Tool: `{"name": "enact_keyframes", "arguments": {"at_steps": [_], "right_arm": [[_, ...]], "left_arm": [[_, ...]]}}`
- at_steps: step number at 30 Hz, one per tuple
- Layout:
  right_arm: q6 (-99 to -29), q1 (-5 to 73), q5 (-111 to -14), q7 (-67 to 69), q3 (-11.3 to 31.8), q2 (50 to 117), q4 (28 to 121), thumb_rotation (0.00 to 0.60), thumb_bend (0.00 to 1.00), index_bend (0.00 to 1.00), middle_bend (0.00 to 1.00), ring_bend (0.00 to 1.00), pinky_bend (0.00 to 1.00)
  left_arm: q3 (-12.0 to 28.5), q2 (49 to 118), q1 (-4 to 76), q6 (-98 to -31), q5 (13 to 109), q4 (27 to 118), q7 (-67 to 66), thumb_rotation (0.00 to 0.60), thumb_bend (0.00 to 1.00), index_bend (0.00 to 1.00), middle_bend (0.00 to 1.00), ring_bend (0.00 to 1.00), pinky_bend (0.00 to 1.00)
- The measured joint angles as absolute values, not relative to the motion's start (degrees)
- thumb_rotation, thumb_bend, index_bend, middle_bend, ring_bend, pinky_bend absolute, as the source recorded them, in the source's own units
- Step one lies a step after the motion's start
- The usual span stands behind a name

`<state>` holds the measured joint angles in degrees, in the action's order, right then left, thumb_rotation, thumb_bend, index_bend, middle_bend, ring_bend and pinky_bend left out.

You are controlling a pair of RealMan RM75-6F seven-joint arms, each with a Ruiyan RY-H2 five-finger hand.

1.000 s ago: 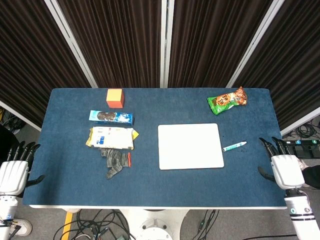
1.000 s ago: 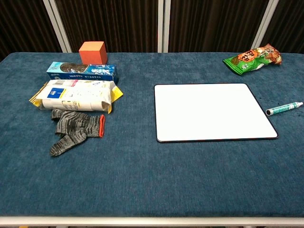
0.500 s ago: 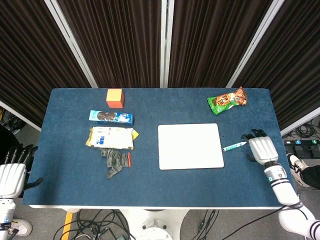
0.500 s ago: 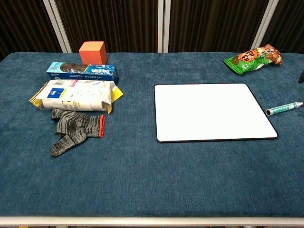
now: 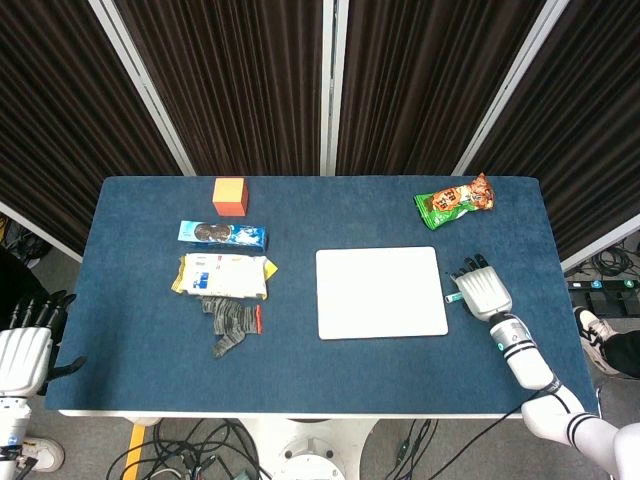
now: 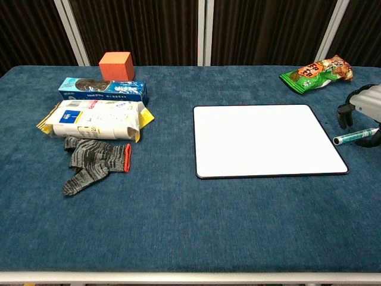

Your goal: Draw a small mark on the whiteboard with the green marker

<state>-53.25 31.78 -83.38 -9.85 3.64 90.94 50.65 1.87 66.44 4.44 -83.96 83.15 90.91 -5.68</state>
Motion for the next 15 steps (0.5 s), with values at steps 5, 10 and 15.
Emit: {"name": "enact_keyframes", "arguments": {"at_steps": [5,10,15], "right_arm": [[-53.1,32.1,-83.7,-9.8,3.0,92.1,48.5,0.6,0.17,0.47,0.43,0.2,0.17],[-52.7,32.4,-83.6,-9.1,2.8,92.8,47.1,0.6,0.21,0.48,0.43,0.21,0.17],[-52.2,32.8,-83.5,-8.3,2.7,93.1,46.5,0.6,0.23,0.48,0.43,0.21,0.17]], "left_arm": [[2.1,66.5,4.6,-83.7,83.1,90.8,-5.5,0.6,0.0,0.13,0.11,0.0,0.05],[1.9,66.6,4.5,-83.7,83.0,90.6,-5.3,0.6,0.0,0.13,0.11,0.0,0.05],[2.0,66.7,4.4,-83.7,82.8,90.5,-5.2,0.6,0.0,0.13,0.11,0.0,0.05]]}}
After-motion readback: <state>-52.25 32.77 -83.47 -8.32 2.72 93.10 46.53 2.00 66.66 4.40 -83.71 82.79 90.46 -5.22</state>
